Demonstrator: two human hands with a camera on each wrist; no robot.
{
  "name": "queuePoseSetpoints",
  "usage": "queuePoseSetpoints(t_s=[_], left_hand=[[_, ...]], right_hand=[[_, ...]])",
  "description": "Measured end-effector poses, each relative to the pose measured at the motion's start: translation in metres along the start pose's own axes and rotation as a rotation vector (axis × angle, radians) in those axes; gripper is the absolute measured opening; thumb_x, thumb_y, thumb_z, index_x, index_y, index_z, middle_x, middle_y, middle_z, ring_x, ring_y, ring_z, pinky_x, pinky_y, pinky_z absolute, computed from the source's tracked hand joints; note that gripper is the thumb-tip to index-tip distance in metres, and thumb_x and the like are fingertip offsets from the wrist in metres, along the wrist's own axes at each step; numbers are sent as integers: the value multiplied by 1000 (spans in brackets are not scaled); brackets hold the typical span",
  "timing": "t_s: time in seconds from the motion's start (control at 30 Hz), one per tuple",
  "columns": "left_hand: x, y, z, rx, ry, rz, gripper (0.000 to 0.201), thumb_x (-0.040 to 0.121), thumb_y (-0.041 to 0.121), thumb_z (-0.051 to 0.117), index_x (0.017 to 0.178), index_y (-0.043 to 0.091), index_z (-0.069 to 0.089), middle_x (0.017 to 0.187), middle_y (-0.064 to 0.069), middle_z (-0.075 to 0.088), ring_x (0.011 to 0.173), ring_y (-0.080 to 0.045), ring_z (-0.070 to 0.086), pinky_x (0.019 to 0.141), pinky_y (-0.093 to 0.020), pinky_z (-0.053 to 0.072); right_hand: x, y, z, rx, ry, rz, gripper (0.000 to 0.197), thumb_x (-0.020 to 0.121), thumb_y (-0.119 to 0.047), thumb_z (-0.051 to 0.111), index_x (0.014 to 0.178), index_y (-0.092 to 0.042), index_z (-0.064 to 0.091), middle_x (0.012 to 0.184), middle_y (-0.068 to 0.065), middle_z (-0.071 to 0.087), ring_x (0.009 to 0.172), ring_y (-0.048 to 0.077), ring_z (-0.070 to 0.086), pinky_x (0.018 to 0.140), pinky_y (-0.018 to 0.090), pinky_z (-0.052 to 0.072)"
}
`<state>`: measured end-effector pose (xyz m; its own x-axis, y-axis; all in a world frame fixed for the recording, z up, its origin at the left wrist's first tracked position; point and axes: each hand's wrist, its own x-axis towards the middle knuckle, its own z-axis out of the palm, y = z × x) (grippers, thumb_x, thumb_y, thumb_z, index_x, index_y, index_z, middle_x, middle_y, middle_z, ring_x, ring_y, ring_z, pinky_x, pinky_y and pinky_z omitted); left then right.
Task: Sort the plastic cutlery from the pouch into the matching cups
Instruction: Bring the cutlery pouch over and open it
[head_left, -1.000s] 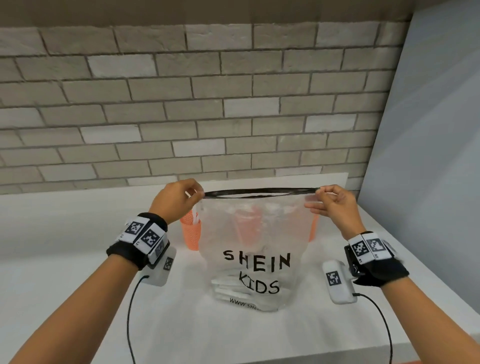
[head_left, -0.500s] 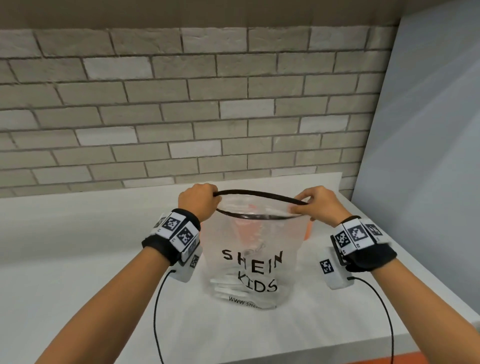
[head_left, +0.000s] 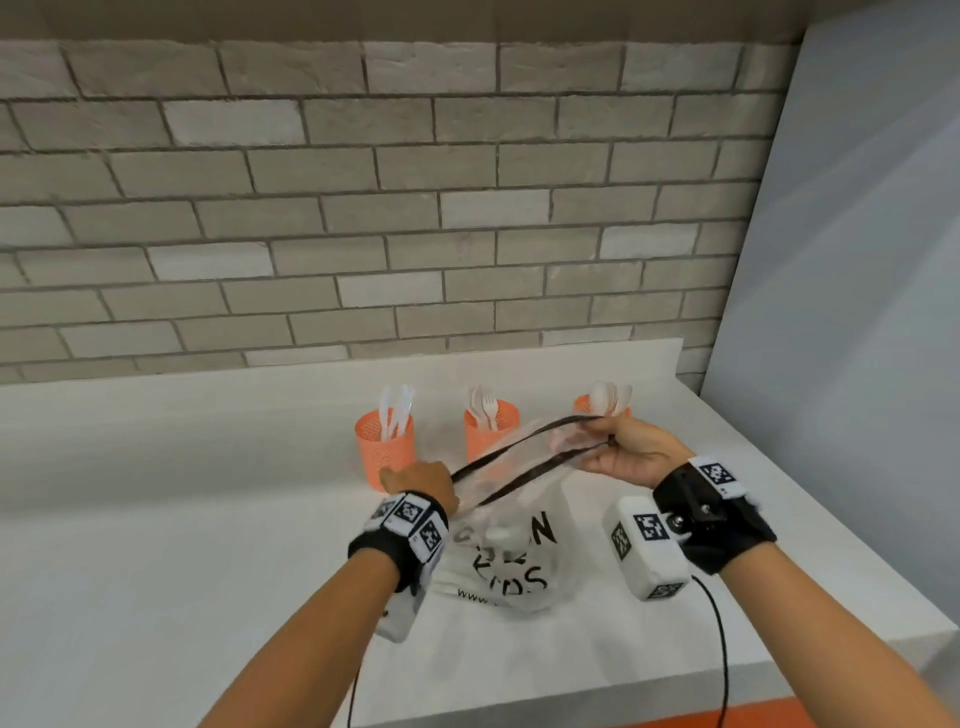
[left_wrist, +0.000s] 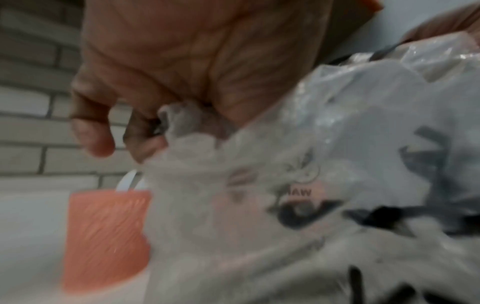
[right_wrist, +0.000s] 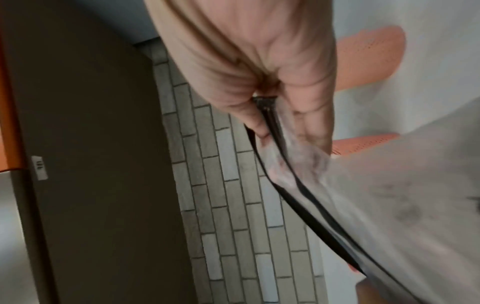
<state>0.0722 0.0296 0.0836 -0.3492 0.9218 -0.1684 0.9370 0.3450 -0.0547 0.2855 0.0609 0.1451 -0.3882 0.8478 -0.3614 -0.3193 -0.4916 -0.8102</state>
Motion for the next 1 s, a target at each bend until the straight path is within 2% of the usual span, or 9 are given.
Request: queuePoseSetpoints(t_s=[0.13,0.23,0.3,0.43,0.53,0.63,0.83,0.93,1.0], left_hand=[[13,-16,11,-598,-120,-133,31,96,22,44,114,2,58,114,-16,62,103,-32,58,86,-35,46],[15,-21,6,-1407,-300,-327,12,91,8,51,92,-3,56,79,-16,55,62,-29,49,45,-30,50],[14,-20,5,-1631,-350,-429,15,90,2,51,75,0,50,71,-15,52,59,-27,48,51,-36,51],[6,-12,13,-1828,-382,-483,22,95,2,42,75,-1,50,74,-17,52,66,-29,48,70,-43,45],[8,-13,29,-1928,-420,-430,19,94,7,46,84,-4,58,73,-17,62,75,-31,54,74,-46,46],[14,-18,39,-1613,-354,-273,28,80,21,69,98,1,65,83,-12,65,90,-30,59,84,-38,49],[2,-20,60,-830,-411,132,31,91,34,56,68,14,50,63,0,48,53,-10,44,48,-17,33],[2,-21,62,-1460,-733,40,33,92,40,52,95,8,60,86,-6,69,69,-13,66,57,-21,53],[5,-23,54,-1843,-804,-116,44,92,45,44,100,5,61,91,-14,72,74,-22,71,58,-29,58]], right_hand=[[2,20,-14,-275,-20,-25,20,94,0,37,84,-6,53,47,-1,52,41,9,51,46,24,51],[-1,40,-28,-899,-115,-7,34,82,-34,67,107,-13,54,79,0,61,71,10,57,63,21,48],[-1,54,-32,-1136,-218,22,45,71,-49,73,93,-11,61,79,-1,62,73,9,57,66,19,43],[3,70,-37,-1116,-220,91,38,85,-28,67,53,-19,49,40,-15,38,39,2,35,48,16,28],[3,72,-47,-839,-233,119,43,91,-21,57,48,-20,63,47,-12,56,47,1,54,55,19,50],[0,64,-54,-226,-283,109,12,77,-20,71,83,-10,73,92,14,73,84,27,71,77,45,59],[34,70,-64,348,-212,74,77,29,-7,95,96,14,63,96,32,68,81,42,70,56,51,57],[41,78,-58,552,-87,45,65,38,8,89,96,12,60,74,29,69,53,30,69,36,37,52],[38,84,-51,567,56,39,38,80,0,67,115,3,52,80,26,71,64,23,72,47,41,56]])
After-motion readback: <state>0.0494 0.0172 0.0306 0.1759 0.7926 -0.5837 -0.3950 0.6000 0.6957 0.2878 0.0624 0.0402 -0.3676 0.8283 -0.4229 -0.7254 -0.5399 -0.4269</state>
